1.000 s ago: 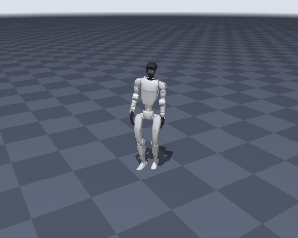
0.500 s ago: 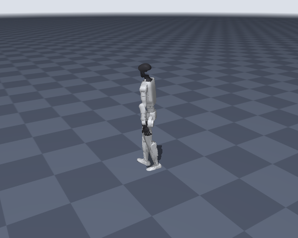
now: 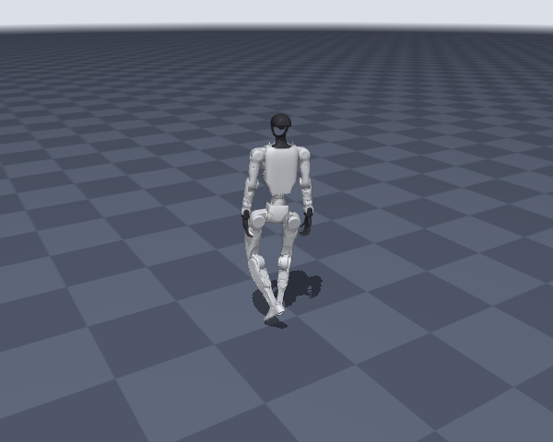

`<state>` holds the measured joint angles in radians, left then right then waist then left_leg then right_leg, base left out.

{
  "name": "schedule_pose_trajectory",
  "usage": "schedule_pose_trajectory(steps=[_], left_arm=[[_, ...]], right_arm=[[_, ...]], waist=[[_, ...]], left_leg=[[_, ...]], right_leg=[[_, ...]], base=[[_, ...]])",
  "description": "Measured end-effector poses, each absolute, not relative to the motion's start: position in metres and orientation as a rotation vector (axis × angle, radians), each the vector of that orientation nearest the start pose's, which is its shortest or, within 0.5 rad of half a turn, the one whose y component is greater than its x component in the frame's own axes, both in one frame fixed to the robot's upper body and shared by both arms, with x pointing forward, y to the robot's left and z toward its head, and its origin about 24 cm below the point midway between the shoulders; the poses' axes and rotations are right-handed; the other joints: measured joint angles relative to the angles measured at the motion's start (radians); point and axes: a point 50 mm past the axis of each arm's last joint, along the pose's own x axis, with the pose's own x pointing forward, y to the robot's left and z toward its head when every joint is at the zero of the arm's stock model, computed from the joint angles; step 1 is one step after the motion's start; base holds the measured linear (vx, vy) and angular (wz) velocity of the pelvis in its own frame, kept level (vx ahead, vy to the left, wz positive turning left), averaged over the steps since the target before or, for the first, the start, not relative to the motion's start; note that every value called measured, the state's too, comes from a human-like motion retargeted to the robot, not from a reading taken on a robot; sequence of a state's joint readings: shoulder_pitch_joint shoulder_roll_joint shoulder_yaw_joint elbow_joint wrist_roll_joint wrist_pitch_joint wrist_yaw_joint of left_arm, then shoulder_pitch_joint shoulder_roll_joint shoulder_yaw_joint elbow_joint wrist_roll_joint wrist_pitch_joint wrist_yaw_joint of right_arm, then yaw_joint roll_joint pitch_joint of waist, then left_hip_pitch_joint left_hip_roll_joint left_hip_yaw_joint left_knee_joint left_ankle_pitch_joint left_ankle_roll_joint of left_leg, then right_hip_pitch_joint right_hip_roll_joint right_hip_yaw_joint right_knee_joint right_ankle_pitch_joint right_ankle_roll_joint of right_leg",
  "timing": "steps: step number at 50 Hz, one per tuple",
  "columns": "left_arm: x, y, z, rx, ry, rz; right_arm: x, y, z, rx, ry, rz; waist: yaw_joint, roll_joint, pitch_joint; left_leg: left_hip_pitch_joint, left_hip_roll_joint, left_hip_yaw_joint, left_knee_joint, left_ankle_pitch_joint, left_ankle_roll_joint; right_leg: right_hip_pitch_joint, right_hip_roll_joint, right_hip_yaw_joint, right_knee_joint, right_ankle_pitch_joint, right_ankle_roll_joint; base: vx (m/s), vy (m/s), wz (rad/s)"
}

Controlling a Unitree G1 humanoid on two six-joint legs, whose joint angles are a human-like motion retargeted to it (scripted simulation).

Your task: In place motions

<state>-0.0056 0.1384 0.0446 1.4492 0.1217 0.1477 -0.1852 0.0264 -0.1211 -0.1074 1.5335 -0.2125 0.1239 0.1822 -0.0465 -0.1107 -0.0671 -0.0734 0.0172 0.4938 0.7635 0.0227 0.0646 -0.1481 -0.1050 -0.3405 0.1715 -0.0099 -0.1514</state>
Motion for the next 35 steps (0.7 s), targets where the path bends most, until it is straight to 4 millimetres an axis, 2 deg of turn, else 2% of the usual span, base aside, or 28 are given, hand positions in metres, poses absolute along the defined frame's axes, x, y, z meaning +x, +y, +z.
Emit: schedule_pose_trajectory(steps=[2,7,10,12,13,15,17,19,22,26,31,35], left_arm=[[0.035,0.200,-0.177,0.054,1.585,-0.088],[0.049,0.198,-0.176,0.079,1.554,-0.089],[0.051,0.194,-0.177,0.066,1.555,-0.080],[0.051,0.189,-0.177,0.053,1.555,-0.084],[0.049,0.186,-0.178,0.046,1.559,-0.089],[0.040,0.181,-0.179,0.028,1.574,-0.105],[0.036,0.179,-0.180,0.007,1.584,-0.114],[0.039,0.178,-0.179,0.011,1.580,-0.116],[0.045,0.181,-0.179,0.047,1.568,-0.125],[0.027,0.185,-0.179,0.101,1.626,-0.155],[0.012,0.192,-0.178,0.062,1.690,-0.116],[-0.002,0.192,-0.178,0.049,1.735,-0.077]], right_arm=[[0.010,-0.191,-0.179,-0.080,1.653,0.152],[0.047,-0.186,-0.178,-0.181,1.532,0.263],[0.057,-0.182,-0.177,-0.195,1.483,0.305],[0.058,-0.182,-0.177,-0.198,1.468,0.313],[0.055,-0.183,-0.177,-0.202,1.471,0.316],[0.044,-0.186,-0.178,-0.214,1.499,0.330],[0.037,-0.186,-0.179,-0.229,1.539,0.348],[0.037,-0.185,-0.179,-0.218,1.551,0.324],[0.041,-0.186,-0.179,-0.164,1.523,0.269],[0.037,-0.186,-0.179,-0.162,1.534,0.315],[0.075,-0.179,-0.174,-0.267,1.413,0.379],[0.094,-0.170,-0.170,-0.281,1.325,0.430]], waist=[[0.027,-0.004,0.031],[0.028,0.019,0.077],[0.049,0.066,0.088],[0.075,0.099,0.100],[0.082,0.112,0.098],[0.068,0.115,0.075],[0.008,0.129,0.047],[-0.038,0.134,0.051],[-0.011,0.137,0.078],[0.000,0.140,0.037],[-0.074,0.136,0.086],[-0.096,0.136,0.108]], left_leg=[[-0.042,-0.027,-0.057,-0.001,0.002,0.001],[-0.090,-0.003,-0.124,-0.204,-0.077,0.054],[-0.105,-0.064,-0.389,-0.429,-0.082,0.001],[-0.078,-0.098,-0.610,-0.557,-0.047,-0.048],[-0.061,-0.097,-0.659,-0.609,-0.009,-0.068],[-0.041,-0.080,-0.616,-0.590,-0.071,-0.090],[-0.023,-0.021,-0.455,-0.616,-0.061,-0.080],[-0.005,-0.045,-0.528,-0.644,-0.039,-0.074],[0.028,-0.039,-0.467,-0.669,-0.033,-0.062],[0.048,-0.026,-0.371,-0.717,-0.040,-0.046],[0.059,-0.005,-0.235,-0.725,-0.060,-0.034],[0.075,0.022,-0.111,-0.718,-0.098,-0.038]], right_leg=[[0.013,0.001,0.042,-0.010,0.019,0.003],[0.049,0.027,0.116,-0.036,0.053,0.005],[0.082,0.085,0.166,-0.051,0.059,0.003],[0.113,0.128,0.200,-0.047,0.054,-0.004],[0.127,0.145,0.218,-0.043,0.050,-0.005],[0.139,0.142,0.242,-0.027,0.037,-0.001],[0.133,0.148,0.226,-0.009,0.022,-0.007],[0.133,0.149,0.210,0.009,0.008,-0.013],[0.124,0.158,0.259,0.049,-0.006,-0.019],[0.060,0.182,0.345,0.092,-0.024,-0.020],[0.013,0.206,0.439,0.088,-0.037,0.004],[-0.019,0.168,0.325,0.082,-0.109,0.009]], base=[[-0.09,-0.07,-2.52],[0.05,-0.02,-1.88],[0.26,0.02,-1.64],[0.36,0.03,-1.44],[0.48,0.04,-1.02],[0.61,0.05,-0.45],[0.41,0.03,0.30],[0.07,0.00,0.16],[0.05,-0.03,-1.11],[0.10,-0.11,-1.26],[-0.43,-0.06,-1.72],[-0.42,0.07,-2.38]])
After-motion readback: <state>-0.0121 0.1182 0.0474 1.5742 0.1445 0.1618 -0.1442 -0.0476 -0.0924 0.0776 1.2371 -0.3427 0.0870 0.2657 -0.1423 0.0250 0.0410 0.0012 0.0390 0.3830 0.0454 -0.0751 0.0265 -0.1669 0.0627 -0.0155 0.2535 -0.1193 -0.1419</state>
